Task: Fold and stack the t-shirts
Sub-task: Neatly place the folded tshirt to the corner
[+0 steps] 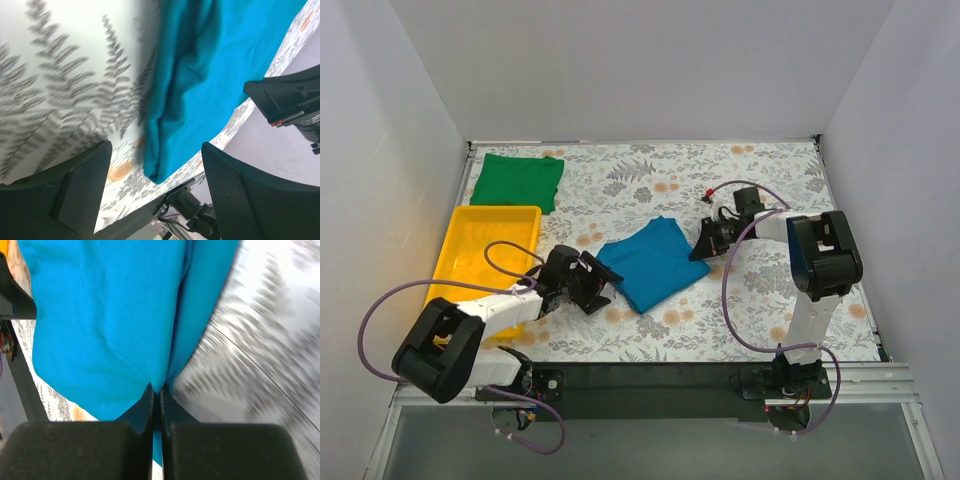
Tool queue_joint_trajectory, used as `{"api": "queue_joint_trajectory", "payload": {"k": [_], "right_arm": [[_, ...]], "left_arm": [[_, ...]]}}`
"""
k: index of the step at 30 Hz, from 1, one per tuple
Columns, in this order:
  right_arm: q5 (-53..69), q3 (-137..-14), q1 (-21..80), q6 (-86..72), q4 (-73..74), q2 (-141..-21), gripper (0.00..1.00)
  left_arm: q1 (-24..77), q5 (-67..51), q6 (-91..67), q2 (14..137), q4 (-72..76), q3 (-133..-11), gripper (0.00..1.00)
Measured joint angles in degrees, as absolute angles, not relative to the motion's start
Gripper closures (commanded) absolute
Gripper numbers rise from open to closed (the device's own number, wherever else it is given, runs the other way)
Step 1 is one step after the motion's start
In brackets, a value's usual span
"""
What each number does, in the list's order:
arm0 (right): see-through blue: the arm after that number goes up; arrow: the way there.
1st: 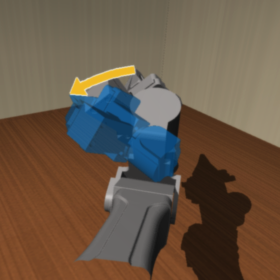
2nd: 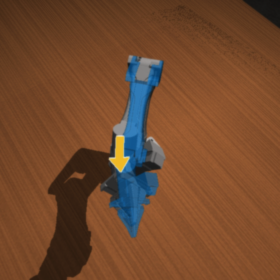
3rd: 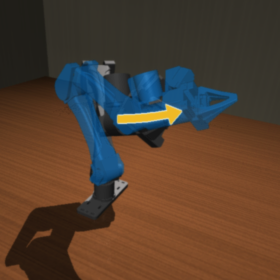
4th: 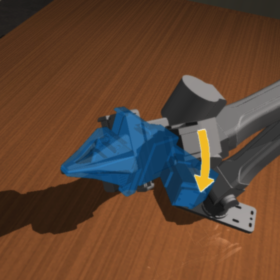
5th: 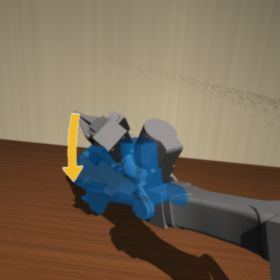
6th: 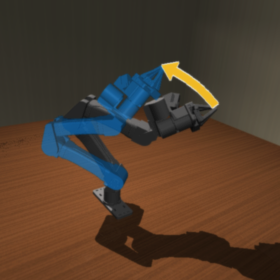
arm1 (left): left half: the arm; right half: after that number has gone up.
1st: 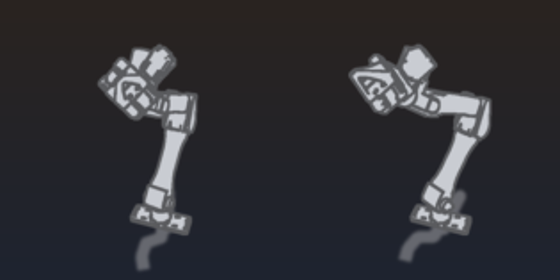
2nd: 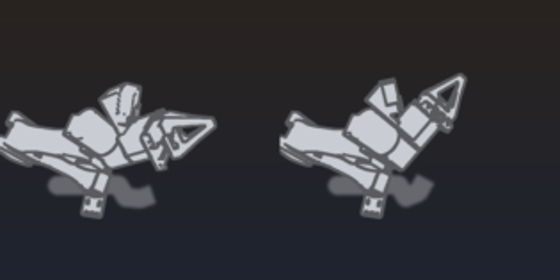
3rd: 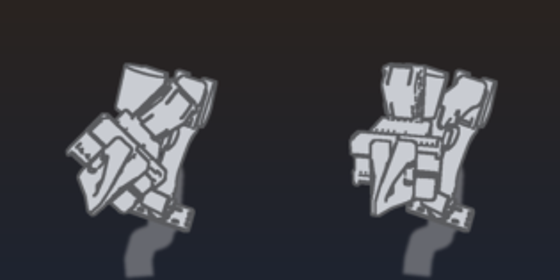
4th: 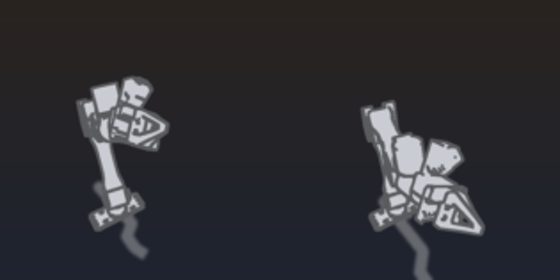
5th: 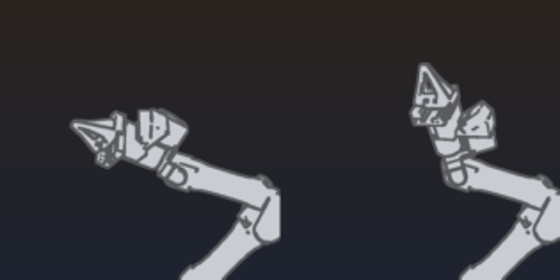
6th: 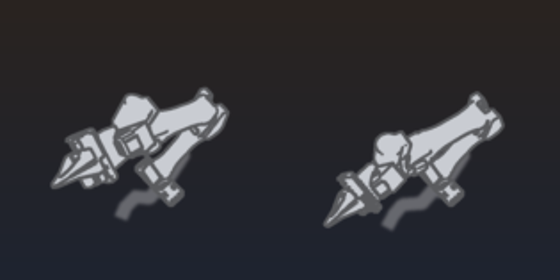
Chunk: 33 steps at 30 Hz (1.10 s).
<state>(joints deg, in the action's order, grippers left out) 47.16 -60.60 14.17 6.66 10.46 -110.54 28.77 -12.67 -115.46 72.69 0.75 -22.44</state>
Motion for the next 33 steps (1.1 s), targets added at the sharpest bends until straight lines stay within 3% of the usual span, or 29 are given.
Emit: {"api": "queue_joint_trajectory", "payload": {"k": [7,21,33], "right_arm": [[47.77,-57.6,5.96,6.15,10.46,-108.57,0.99],[48.62,-57.58,4.78,7.44,10.55,-108.57,0.99],[48.93,-57.58,4.47,7.73,10.98,-108.57,0.99]], "left_arm": [[29.06,-11.51,-112.9,82.13,2.37,-30.24,0.24],[29.15,-8.95,-101.8,99.33,0.12,-50.0,0.24],[29.1,-11.22,-96.64,108.33,-1.56,-60.62,0.38]]}}
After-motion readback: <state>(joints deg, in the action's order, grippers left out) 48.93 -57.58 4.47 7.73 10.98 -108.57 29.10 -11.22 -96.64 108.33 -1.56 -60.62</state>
